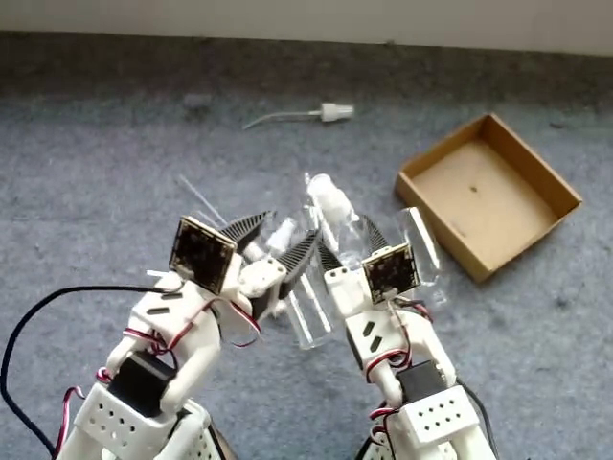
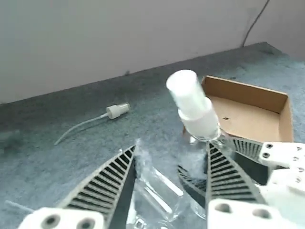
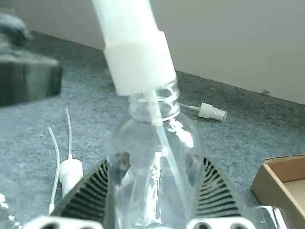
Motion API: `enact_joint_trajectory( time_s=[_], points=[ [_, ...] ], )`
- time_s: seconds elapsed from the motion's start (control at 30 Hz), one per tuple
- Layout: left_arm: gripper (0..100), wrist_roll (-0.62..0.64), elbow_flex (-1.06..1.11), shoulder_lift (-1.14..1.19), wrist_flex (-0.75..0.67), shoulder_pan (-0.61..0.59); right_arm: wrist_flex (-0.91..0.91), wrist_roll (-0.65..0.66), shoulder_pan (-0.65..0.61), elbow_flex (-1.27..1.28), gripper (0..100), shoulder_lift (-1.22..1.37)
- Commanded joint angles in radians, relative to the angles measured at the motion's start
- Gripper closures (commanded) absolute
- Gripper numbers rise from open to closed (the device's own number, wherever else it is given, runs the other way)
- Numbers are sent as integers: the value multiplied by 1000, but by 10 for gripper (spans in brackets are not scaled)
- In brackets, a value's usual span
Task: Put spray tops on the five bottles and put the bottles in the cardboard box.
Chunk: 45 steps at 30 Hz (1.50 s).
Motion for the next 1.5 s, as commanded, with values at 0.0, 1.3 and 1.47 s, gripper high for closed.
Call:
enact_joint_trajectory(
  time_s=[0.0, 1.3, 1.47],
  points=[
    [811, 21, 10, -68, 9, -119, -2, -118, 15, 134, 929, -13],
    [813, 153, 314, -358, 146, -36, 62, -210, 137, -2, 929, -15],
    [814, 152, 351, -358, 158, 44, 113, -227, 194, -117, 926, -13]
  ],
)
